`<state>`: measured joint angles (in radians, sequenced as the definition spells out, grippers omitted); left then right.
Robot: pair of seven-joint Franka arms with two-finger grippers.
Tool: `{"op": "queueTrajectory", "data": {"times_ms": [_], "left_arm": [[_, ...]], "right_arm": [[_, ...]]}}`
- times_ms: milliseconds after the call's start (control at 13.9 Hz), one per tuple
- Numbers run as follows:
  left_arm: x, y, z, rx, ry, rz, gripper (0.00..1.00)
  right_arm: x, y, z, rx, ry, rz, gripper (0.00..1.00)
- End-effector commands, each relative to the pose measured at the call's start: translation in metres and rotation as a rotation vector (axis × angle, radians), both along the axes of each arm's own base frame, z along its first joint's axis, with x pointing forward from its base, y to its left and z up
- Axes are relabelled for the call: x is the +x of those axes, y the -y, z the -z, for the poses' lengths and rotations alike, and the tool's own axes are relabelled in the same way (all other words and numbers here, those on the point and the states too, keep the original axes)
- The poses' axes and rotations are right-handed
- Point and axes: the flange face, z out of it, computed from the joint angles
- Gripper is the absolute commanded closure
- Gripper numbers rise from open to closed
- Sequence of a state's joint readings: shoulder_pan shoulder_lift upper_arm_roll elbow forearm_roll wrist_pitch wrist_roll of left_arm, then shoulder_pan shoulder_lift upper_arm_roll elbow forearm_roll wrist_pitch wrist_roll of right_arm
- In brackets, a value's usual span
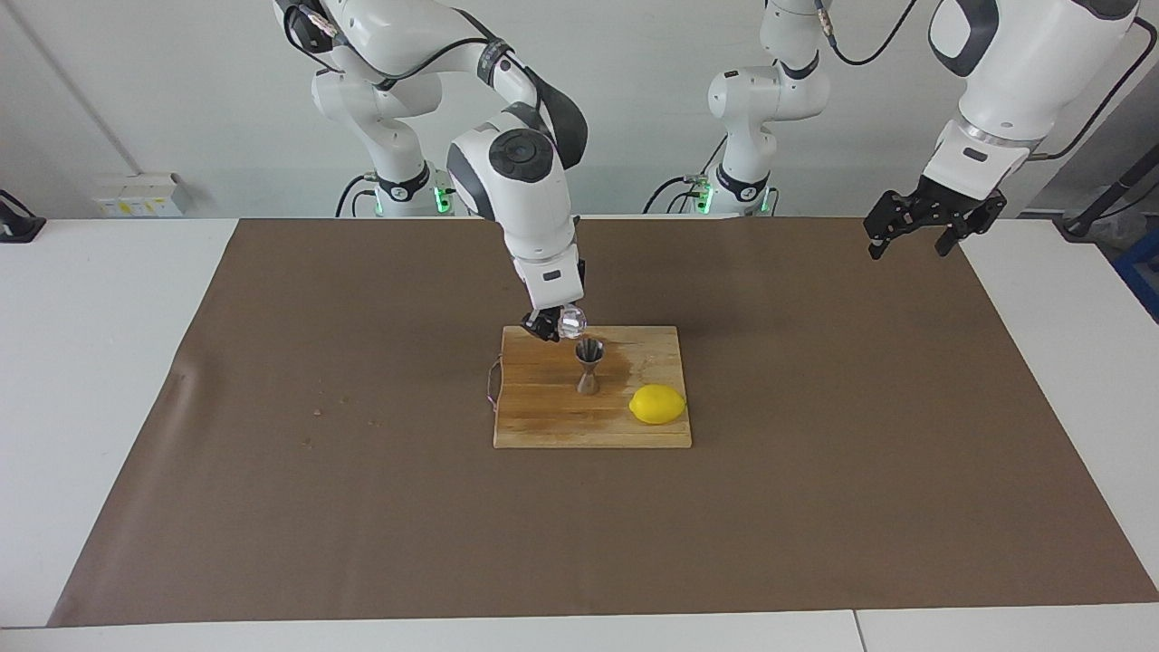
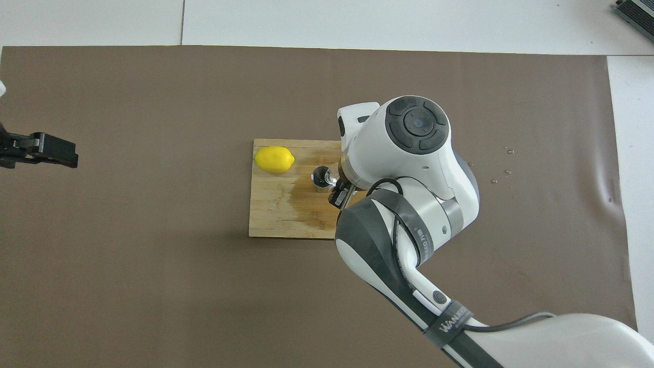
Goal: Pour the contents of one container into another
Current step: 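Tilt the glass with the right gripper to pour into the cup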
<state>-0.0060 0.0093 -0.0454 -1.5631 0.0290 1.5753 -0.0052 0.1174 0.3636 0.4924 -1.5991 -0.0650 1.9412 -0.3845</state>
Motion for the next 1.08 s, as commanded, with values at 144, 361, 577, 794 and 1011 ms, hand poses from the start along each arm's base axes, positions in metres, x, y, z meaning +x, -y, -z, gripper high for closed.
{"op": "queueTrajectory", "data": {"times_ms": [144,361,577,794,1011], "left_arm": [[-0.008,-0.002,-0.003,-0.002,-0.003,-0.013,0.00],[-0.008,-0.002,-0.003,-0.002,-0.003,-0.013,0.00],[-0.008,-0.002,-0.003,-0.002,-0.003,-0.013,0.00],[-0.008,-0.002,-0.003,-0.002,-0.003,-0.013,0.00],[-0.008,-0.002,-0.003,-0.002,-0.003,-0.013,0.00]], "right_arm": [[0.008,-0.015,0.002,-0.026,-0.001,0.010,1.00],[0.019,-0.018,-0.001,-0.008,0.003,0.045,1.00],[0.018,-0.020,0.003,-0.025,0.001,0.038,1.00],[0.024,-0.023,0.006,-0.024,-0.001,0.063,1.00],[0.019,-0.023,0.009,-0.060,-0.019,0.049,1.00]]}}
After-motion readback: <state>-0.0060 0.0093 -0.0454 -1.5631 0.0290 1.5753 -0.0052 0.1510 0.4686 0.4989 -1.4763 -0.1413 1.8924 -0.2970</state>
